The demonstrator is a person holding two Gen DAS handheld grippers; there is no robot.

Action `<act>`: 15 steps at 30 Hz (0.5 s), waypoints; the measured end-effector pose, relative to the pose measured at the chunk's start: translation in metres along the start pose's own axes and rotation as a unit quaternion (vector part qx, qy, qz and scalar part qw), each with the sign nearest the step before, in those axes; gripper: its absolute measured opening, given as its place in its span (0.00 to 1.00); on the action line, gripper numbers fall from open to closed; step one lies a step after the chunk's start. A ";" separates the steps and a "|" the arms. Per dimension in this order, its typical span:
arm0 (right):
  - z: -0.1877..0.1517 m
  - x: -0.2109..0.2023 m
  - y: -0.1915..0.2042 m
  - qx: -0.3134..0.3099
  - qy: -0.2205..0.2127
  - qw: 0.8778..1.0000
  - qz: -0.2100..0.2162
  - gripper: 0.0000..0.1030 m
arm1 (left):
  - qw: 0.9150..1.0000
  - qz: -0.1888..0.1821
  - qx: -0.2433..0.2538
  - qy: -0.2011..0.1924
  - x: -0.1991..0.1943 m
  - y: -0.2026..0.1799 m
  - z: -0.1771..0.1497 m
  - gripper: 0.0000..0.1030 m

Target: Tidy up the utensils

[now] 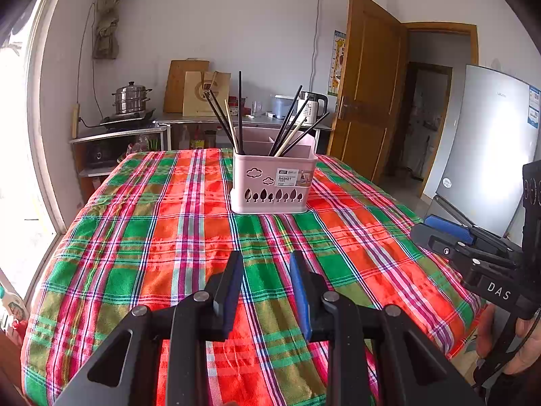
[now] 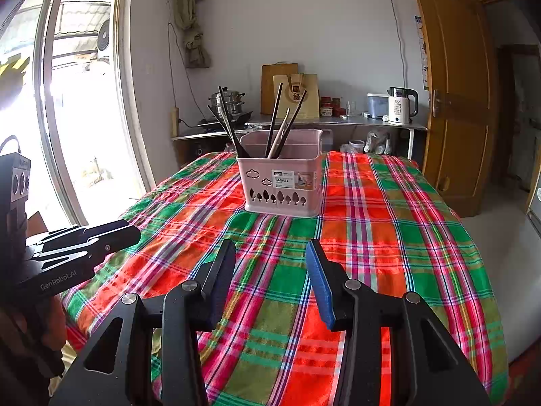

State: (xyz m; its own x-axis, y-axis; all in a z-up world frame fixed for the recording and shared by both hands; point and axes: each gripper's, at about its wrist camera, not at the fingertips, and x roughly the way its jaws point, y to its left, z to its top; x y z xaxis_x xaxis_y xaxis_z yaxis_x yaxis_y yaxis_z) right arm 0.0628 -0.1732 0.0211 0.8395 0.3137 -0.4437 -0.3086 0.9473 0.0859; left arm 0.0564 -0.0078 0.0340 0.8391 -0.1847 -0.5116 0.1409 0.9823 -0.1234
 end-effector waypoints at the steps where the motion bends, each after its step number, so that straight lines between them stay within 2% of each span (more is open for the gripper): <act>1: 0.000 0.000 0.000 0.000 0.001 1.000 0.000 0.43 | 1.000 0.001 0.000 0.000 0.000 0.000 0.000 0.27; 15: 0.001 0.001 0.002 -0.002 0.003 1.000 0.002 0.43 | 1.000 0.002 0.005 -0.001 -0.002 -0.002 -0.001 0.27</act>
State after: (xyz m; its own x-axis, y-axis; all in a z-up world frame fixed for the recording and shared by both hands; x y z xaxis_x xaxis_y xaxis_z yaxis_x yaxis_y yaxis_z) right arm 0.0633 -0.1715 0.0217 0.8355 0.3164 -0.4493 -0.3129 0.9460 0.0845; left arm 0.0539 -0.0092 0.0342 0.8410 -0.1805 -0.5100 0.1422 0.9833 -0.1136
